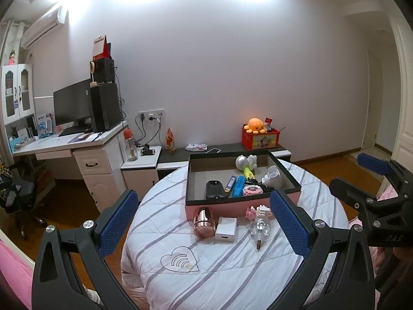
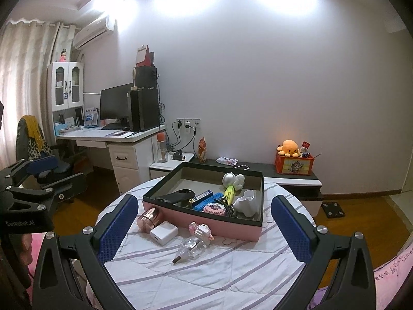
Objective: Organize rigid objects
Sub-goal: 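Lift both open tools out of the box and back from the bed, then move the left tool toward the white charger while the right tool lowers onto the glass bottle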
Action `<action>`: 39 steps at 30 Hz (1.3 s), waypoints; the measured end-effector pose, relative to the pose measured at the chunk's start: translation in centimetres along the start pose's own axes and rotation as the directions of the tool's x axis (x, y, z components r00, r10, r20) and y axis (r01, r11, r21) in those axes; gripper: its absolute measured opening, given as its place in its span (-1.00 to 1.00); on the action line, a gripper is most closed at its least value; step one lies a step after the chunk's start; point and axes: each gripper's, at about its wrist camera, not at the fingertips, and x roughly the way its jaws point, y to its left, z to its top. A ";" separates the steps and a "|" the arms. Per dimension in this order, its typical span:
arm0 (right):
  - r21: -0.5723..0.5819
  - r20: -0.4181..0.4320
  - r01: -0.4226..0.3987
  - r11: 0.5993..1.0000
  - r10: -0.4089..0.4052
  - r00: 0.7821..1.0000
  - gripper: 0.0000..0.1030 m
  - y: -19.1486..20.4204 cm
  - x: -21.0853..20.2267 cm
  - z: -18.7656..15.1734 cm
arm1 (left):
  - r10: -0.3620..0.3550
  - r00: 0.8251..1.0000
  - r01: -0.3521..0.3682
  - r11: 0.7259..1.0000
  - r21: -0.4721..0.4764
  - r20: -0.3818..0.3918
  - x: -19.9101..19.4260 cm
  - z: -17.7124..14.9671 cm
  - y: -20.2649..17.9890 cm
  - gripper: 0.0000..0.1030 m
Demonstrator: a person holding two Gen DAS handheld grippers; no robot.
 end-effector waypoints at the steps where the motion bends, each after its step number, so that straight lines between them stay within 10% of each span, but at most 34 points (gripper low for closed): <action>1: -0.001 -0.005 -0.002 1.000 0.002 1.000 1.00 0.0 0.1 0.0 | 0.002 1.000 -0.002 1.000 0.002 -0.003 0.1 0.0 0.0 1.00; 29: 0.011 -0.164 -0.014 1.000 0.016 0.986 1.00 -0.3 5.5 -3.0 | 0.010 0.985 0.000 0.998 0.057 -0.174 6.2 -3.4 -0.9 1.00; 39: 0.056 -0.396 0.003 0.998 0.020 0.918 1.00 0.7 13.4 -8.6 | 0.042 0.955 -0.035 0.999 0.030 -0.294 9.3 -6.8 1.1 1.00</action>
